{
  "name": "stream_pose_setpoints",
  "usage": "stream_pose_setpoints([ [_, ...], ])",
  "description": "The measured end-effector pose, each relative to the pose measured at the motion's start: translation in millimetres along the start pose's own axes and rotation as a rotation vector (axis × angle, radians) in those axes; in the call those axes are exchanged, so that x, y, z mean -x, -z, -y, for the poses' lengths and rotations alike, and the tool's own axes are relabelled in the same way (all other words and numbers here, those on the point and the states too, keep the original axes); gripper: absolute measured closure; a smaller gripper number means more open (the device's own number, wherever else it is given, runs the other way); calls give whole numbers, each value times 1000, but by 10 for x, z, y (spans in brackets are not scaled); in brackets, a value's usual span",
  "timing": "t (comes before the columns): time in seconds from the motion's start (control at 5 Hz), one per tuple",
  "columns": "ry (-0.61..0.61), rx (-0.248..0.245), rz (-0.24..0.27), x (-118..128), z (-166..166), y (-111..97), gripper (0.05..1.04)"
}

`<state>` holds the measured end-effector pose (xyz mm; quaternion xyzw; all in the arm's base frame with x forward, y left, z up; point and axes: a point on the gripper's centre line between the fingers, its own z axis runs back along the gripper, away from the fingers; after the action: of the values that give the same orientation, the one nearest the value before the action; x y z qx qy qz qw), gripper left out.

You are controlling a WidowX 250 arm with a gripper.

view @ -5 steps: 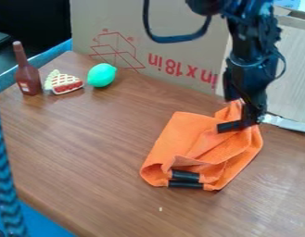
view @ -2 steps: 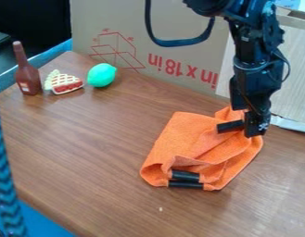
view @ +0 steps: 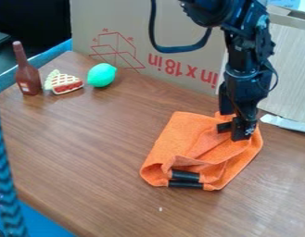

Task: Unfold the bag from left to right

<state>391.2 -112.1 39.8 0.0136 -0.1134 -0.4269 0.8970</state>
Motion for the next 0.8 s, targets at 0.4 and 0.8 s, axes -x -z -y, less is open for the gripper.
stream_pose_setpoints([
  [0.4, -10, 25, -16, 1, 23, 65, 414],
  [0.8, -29, 82, 13, 42, 28, 31, 938],
])
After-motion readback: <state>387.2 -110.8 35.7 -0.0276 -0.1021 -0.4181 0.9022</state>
